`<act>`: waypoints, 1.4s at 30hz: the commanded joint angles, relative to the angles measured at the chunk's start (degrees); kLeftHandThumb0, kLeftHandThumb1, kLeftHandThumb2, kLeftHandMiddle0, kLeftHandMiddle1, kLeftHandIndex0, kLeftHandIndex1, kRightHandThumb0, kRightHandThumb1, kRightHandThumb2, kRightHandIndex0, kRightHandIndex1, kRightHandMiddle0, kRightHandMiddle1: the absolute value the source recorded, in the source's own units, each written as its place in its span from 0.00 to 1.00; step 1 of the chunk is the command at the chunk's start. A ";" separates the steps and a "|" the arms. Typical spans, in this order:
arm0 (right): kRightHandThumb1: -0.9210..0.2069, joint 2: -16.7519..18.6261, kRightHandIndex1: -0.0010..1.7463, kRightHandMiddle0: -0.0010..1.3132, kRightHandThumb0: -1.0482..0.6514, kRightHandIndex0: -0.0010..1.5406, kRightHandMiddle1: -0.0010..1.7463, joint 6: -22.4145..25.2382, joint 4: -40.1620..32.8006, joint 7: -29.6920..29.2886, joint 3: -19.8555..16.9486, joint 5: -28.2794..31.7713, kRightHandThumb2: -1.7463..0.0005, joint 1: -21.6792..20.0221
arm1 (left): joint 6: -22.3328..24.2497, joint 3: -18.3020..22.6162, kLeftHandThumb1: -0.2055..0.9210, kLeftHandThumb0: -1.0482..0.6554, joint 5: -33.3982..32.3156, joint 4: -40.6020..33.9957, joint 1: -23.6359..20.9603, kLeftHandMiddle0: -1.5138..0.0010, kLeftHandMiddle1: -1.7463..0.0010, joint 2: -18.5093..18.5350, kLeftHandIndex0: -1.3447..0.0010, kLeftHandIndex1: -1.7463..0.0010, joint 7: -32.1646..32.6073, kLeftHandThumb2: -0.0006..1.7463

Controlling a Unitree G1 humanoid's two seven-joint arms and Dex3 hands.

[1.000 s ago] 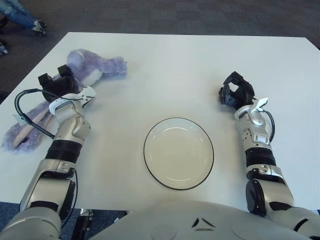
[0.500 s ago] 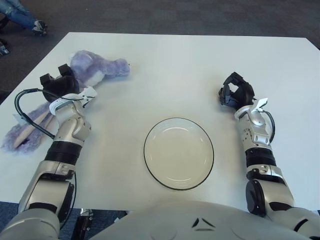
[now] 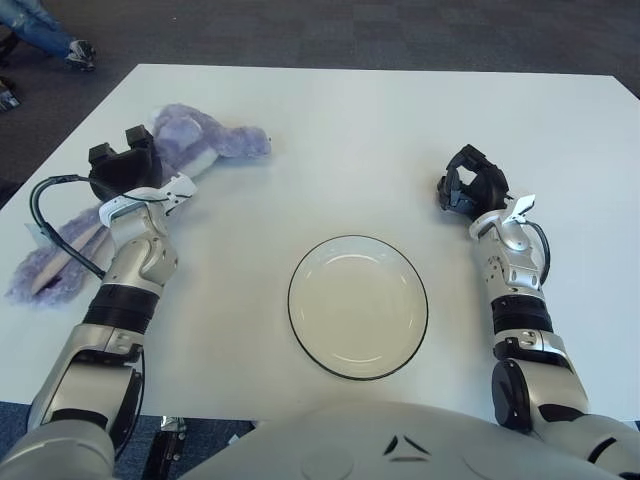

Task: Put the doll into the plate.

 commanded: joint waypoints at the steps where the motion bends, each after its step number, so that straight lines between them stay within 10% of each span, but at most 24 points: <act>1: 0.54 -0.50 1.00 0.47 0.33 0.78 1.00 0.64 -0.87 -0.21 -0.22 0.52 0.24 0.45 | -1.90 0.29 0.41 0.90 -2.30 0.40 2.00 0.57 0.00 -1.19 0.38 0.00 -0.14 0.80; 17: 0.54 -1.01 1.00 0.47 0.33 0.79 1.00 1.65 -0.40 -0.17 -0.16 0.44 0.24 0.14 | -9.17 1.86 0.56 0.87 -5.62 0.55 2.72 0.63 0.04 -2.51 0.24 0.00 5.53 0.65; 42: 0.52 -2.06 1.00 0.45 0.34 0.79 1.00 4.23 -1.33 -0.21 0.42 -0.27 0.26 0.58 | -12.37 0.82 0.34 0.92 -3.97 -13.56 6.93 0.52 0.00 -3.82 0.21 0.00 2.64 0.85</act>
